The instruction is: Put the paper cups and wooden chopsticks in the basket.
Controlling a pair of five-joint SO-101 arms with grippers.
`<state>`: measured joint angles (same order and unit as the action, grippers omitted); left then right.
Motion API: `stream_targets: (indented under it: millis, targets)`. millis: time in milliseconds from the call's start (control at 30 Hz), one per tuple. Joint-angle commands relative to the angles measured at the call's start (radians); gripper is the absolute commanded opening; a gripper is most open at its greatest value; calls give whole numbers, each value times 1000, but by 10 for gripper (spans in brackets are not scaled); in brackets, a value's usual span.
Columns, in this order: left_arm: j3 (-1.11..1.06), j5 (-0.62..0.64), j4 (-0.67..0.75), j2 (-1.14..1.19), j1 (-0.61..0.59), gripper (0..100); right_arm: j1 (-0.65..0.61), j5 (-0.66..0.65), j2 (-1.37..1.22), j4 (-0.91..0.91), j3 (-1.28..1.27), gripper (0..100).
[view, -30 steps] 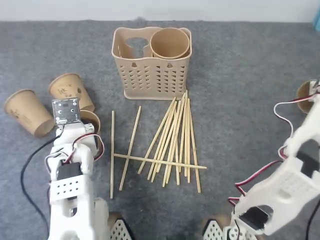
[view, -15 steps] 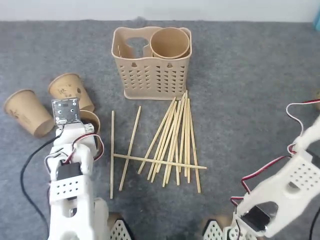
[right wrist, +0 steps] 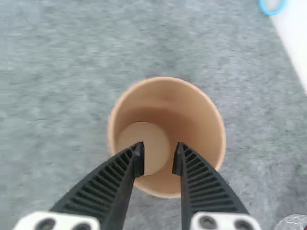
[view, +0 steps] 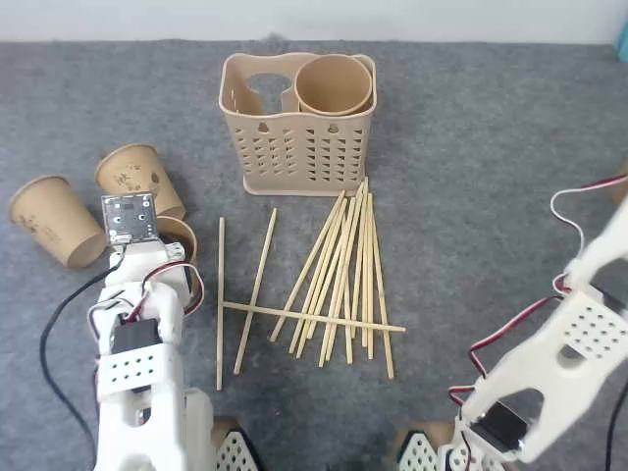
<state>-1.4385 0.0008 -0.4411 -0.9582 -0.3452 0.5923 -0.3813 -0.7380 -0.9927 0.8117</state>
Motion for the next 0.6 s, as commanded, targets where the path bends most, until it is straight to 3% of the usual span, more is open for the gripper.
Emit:
stream_targets:
  millis: [0,200,567]
  targets:
    - [4,-11,9,29,0,16,-8,58,30,-81,118,123]
    - [4,-11,9,29,0,16,53,92,24,-177,216,123]
    - [4,-11,9,29,0,26,119,97,-88,-131,210,124]
